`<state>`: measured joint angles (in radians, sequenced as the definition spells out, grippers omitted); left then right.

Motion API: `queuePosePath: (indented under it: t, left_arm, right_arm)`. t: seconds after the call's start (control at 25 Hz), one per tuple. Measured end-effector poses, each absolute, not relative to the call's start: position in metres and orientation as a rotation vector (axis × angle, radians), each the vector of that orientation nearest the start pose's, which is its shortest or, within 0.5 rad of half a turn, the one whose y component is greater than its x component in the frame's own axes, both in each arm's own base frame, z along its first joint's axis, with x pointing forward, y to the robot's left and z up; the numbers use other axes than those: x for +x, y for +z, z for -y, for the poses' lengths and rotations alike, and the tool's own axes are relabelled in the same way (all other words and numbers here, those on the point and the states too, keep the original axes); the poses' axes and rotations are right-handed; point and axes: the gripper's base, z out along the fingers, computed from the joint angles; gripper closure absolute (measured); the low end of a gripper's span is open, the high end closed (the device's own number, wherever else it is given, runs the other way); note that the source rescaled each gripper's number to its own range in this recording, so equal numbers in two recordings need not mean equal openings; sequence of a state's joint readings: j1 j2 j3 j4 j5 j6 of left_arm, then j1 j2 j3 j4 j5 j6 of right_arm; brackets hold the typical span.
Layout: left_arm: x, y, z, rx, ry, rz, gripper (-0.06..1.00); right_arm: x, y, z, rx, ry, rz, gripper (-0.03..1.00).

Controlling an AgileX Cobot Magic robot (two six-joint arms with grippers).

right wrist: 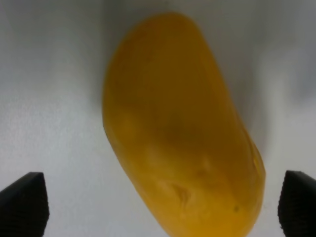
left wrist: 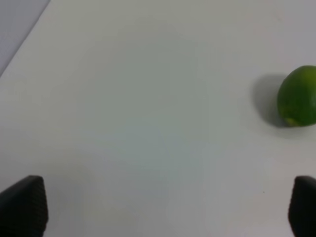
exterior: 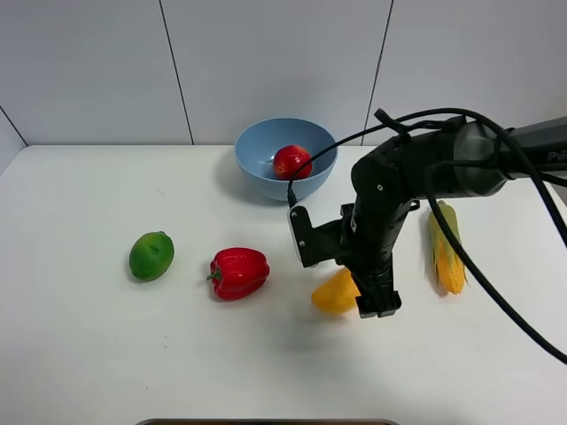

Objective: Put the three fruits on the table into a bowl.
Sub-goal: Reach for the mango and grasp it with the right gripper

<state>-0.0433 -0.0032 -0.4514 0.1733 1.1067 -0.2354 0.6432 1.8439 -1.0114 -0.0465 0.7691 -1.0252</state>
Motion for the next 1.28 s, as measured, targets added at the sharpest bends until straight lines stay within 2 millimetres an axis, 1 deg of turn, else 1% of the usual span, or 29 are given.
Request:
queuePosePath:
  t: [0.28, 0.6, 0.88, 1.28]
  left_arm:
    - [-0.002, 0.261, -0.014, -0.212, 0.046, -2.112, -0.06]
    - [-0.002, 0.261, -0.014, -0.212, 0.046, -2.112, -0.06]
    - [-0.002, 0.261, -0.014, -0.212, 0.046, -2.112, -0.06]
    - [-0.002, 0.261, -0.014, -0.212, 0.047, -2.112, -0.06]
  right_arm:
    - [0.263, 0.127, -0.182, -2.341, -0.060, -2.059, 0.18]
    - [0.267, 0.113, -0.185, -2.362, -0.065, -2.009, 0.18]
    - [0.269, 0.112, -0.186, -2.394, -0.072, -1.940, 0.18]
    - [0.269, 0.111, -0.186, -2.403, -0.064, -1.927, 0.18]
